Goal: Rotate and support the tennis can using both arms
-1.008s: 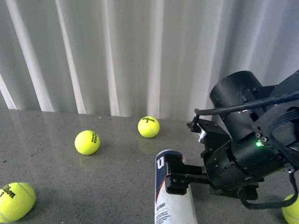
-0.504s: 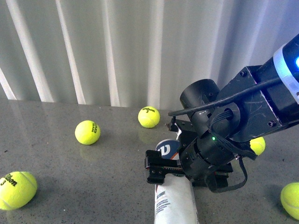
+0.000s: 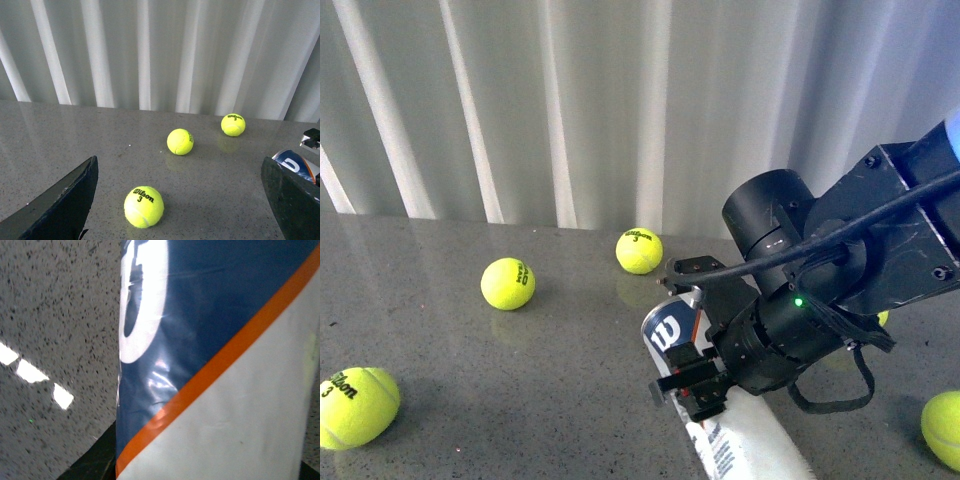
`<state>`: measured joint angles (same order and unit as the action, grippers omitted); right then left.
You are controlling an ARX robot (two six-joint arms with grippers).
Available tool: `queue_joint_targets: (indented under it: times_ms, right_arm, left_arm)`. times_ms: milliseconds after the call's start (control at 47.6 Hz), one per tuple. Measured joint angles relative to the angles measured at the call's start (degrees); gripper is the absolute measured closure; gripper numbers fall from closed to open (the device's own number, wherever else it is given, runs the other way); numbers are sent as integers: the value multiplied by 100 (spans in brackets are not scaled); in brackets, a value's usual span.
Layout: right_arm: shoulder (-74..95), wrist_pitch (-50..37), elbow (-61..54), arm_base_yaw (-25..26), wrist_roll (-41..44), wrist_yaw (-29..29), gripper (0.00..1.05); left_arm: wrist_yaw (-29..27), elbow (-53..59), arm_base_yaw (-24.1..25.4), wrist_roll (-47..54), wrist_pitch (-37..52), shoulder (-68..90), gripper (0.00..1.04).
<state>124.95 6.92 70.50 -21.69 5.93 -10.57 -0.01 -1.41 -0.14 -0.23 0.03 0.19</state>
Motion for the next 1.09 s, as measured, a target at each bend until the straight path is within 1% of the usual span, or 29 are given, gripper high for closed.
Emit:
queue_joint_targets:
  times_ms: [105,126,189,252,336,378,441,483,567,672,777,840,1092]
  right_arm:
    - [-155,-70,-153,46,789,44,69]
    - [-223,-151,-223,57,1161,42,71]
    - [-378,-201,-291,79,1934,76,76]
    - [-505,-251,-304,85,2664,66,79]
    - [-660,-494,-343,63,3827,-105,83]
    - [-732,-638,-393,35,4450,-354,85]
    - [-802,-461,-393,-15,5110,-557,86]
    - [-817,-337,-393,-63,5556,-538,87]
    - [-785,-293,-396,-122,6126,-452,89]
    - [-625,-535,-431,-129,6889,-125,91]
    - [-417,-750,-520,-96,7235,20,92]
    - [-330,-758,-568,-81,7272,39,92]
    - [-267,-909,-710,-94,7062,26,92]
  left_arm:
    - [0,0,0,0,0,0,7]
    - [0,0,0,0,0,0,7]
    - [0,0,0,0,0,0,7]
    - [0,0,0,0,0,0,7]
    - [0,0,0,0,0,0,7]
    - [0,0,0,0,0,0,7]
    - [0,0,0,0,0,0,7]
    - [0,0,0,0,0,0,7]
    - [0,0,0,0,0,0,7]
    - [0,0,0,0,0,0,7]
    - [0,0,0,0,0,0,7]
    - [0,0,0,0,0,0,7]
    - [0,0,0,0,0,0,7]
